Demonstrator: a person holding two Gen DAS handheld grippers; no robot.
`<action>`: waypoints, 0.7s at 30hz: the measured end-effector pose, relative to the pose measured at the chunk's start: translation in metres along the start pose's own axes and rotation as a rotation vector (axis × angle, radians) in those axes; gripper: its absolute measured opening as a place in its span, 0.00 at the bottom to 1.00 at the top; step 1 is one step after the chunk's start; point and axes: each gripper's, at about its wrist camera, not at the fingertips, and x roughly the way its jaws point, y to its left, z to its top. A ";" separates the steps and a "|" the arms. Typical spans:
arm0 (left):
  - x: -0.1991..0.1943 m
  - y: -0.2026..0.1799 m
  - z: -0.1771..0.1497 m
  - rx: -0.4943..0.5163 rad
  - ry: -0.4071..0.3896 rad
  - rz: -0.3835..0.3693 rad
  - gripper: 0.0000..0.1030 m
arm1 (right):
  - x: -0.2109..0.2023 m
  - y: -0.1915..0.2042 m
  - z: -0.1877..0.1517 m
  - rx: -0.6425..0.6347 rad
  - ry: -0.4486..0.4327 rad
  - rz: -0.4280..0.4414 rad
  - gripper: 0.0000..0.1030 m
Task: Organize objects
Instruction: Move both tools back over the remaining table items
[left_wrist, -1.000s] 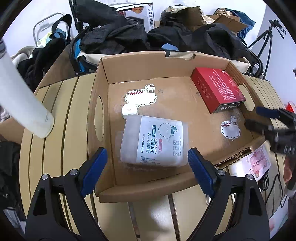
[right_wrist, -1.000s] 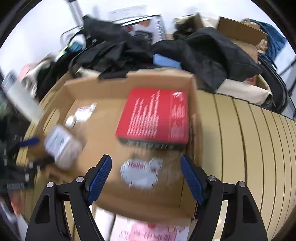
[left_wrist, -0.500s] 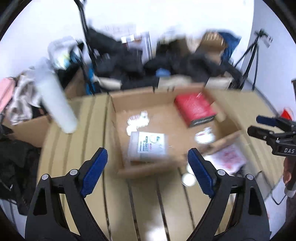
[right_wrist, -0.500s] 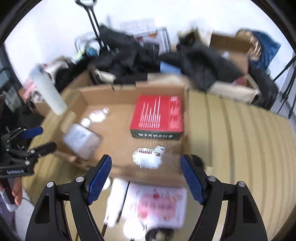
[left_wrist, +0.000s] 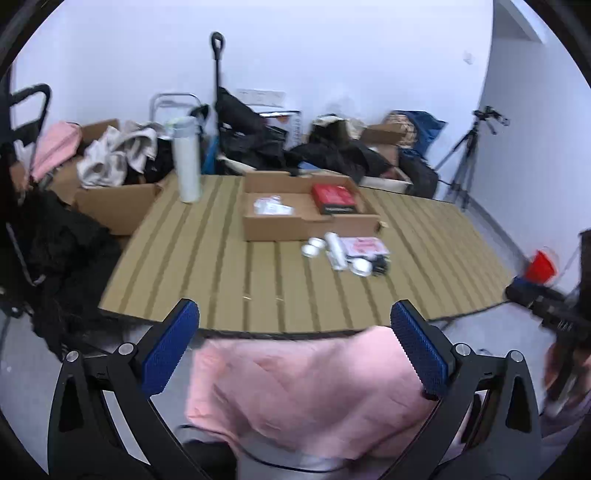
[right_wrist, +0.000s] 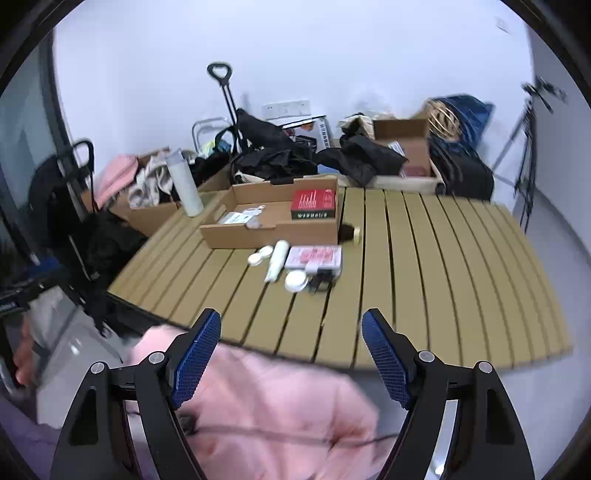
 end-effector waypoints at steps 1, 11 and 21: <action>0.001 -0.003 0.000 0.006 0.001 0.002 1.00 | -0.003 0.001 -0.005 0.008 0.000 0.014 0.80; 0.024 -0.026 -0.010 0.007 0.032 0.021 1.00 | 0.011 0.005 -0.017 0.001 0.016 -0.006 0.80; 0.139 -0.067 0.033 -0.007 0.082 -0.074 0.99 | 0.075 -0.057 0.010 -0.009 0.046 -0.049 0.73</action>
